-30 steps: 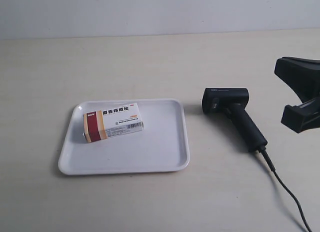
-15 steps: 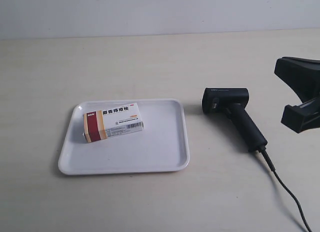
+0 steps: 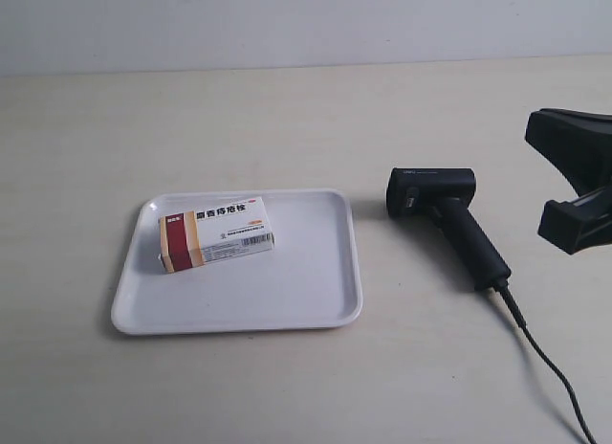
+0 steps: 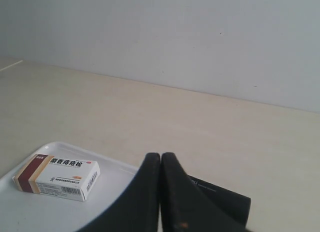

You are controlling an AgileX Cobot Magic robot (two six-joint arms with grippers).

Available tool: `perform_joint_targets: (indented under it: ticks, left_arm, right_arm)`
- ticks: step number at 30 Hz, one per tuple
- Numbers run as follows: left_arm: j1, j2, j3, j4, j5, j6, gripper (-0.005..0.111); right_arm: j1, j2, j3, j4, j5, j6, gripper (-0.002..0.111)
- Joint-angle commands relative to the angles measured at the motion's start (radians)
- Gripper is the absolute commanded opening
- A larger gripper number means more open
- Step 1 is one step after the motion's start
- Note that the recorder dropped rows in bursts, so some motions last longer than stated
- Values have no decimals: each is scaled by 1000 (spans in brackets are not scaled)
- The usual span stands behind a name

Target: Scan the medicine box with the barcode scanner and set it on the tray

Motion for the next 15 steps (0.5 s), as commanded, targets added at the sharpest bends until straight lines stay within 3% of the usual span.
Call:
perform_joint_targets:
  ticks: [1,7,9,10,12,15]
  left_arm:
    - [1,-7,0,-10,4,7,2]
    - [1,-7,0,-10,4,7,2]
    - [1,-7,0,-10,4,7,2]
    - [1,-7,0,-10,4,7,2]
    - [1,-7,0,-10,4,7,2]
    - [1,-7,0,-10,7,7,2]
  right_arm:
    - [-2,-7,3,-1,-14,-8,0]
    - [-2,-7,5,8,-14,-6,0]
    - [-2,-18,42,120,-18,-8,0]
    - [-2,-49,120,278,-51,-98,0]
    - [-2,-142,236,423,-117,-267,0]
    - [-2,-279,273,476,-28,-300,0]
